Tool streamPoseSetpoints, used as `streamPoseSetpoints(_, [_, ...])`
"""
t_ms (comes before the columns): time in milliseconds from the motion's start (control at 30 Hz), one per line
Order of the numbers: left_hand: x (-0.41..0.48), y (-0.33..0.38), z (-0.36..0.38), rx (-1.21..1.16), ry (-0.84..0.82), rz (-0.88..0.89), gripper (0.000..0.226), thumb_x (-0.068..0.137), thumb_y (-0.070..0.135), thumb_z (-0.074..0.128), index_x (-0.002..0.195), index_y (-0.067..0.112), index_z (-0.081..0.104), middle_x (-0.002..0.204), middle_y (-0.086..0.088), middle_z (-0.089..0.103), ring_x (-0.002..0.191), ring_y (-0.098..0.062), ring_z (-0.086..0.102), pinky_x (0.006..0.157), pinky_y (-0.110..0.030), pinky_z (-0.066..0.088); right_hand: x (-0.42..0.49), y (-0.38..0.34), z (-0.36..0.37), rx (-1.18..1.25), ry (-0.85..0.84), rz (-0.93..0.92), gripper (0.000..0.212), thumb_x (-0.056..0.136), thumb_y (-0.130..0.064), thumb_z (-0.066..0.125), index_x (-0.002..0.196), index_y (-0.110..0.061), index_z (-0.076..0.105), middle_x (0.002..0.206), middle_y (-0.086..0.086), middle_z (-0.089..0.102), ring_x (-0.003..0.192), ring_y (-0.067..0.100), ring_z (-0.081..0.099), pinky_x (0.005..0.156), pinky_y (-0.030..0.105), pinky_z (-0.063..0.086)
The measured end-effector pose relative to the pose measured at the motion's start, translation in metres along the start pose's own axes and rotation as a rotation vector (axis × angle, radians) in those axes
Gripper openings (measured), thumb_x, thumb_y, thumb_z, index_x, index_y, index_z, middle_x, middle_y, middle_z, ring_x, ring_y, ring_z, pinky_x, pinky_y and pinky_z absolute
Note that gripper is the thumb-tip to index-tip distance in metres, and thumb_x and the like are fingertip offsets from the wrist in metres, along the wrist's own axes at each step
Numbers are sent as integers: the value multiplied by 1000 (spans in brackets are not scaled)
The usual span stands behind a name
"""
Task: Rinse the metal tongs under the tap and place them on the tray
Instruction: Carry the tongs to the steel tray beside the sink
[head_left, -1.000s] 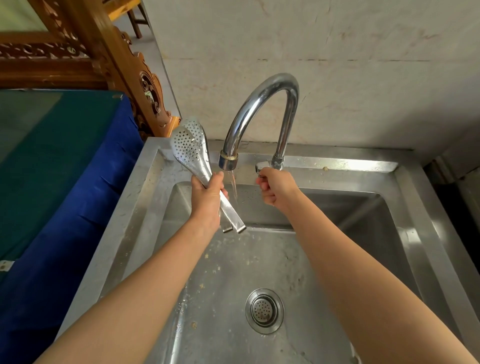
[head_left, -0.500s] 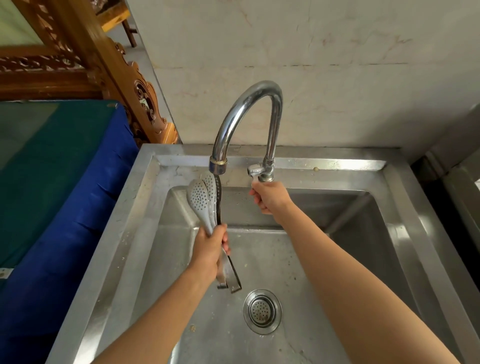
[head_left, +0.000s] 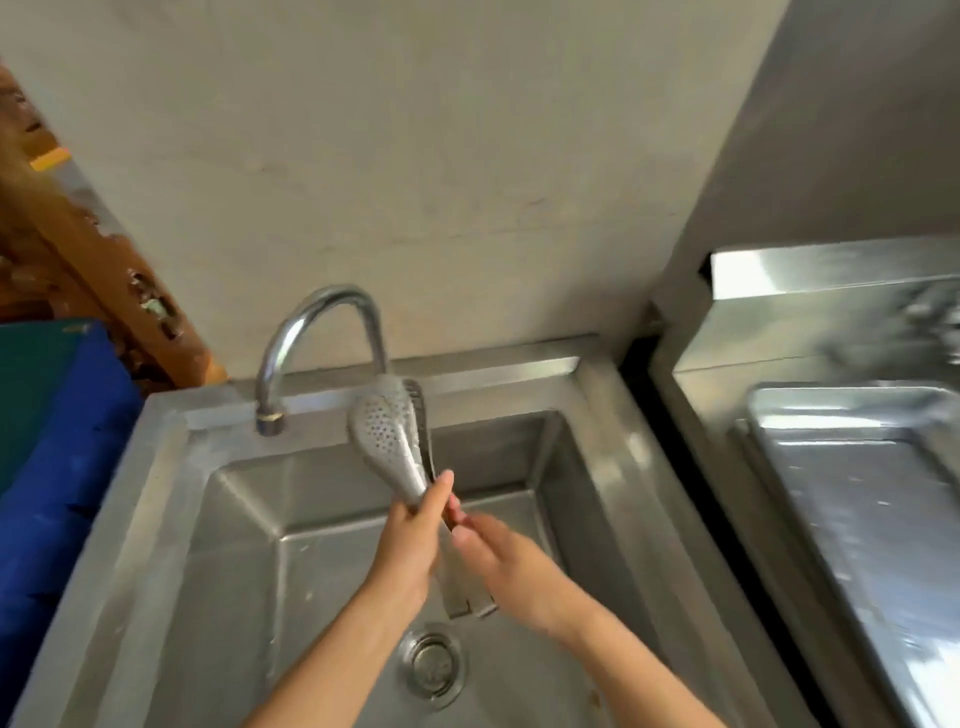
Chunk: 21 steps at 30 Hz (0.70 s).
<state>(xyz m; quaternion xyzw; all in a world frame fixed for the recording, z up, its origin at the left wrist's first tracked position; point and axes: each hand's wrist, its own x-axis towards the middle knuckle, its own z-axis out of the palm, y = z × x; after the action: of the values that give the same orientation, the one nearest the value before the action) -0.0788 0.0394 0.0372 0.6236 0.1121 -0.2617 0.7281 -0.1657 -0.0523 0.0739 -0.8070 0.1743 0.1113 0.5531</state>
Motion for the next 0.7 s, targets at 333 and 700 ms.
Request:
streamPoseSetpoints(333, [-90, 59, 193, 136, -416, 65, 78, 60, 66, 60, 112, 8, 57, 100, -8, 66, 87, -10, 64, 77, -31, 50, -112, -24, -147, -335, 607, -126, 30, 94, -40, 43, 98, -10, 48, 92, 4, 63, 81, 22, 61, 63, 32, 42])
streamPoseSetpoints(700, [-156, 34, 313, 36, -664, 4, 22, 88, 39, 56, 92, 17, 57, 81, -2, 68, 69, -10, 68, 56, -21, 52, -180, 26, -237, 163, 892, -58, 22, 96, -32, 43, 83, -14, 47, 65, -2, 53, 54, 14, 49, 56, 35, 44])
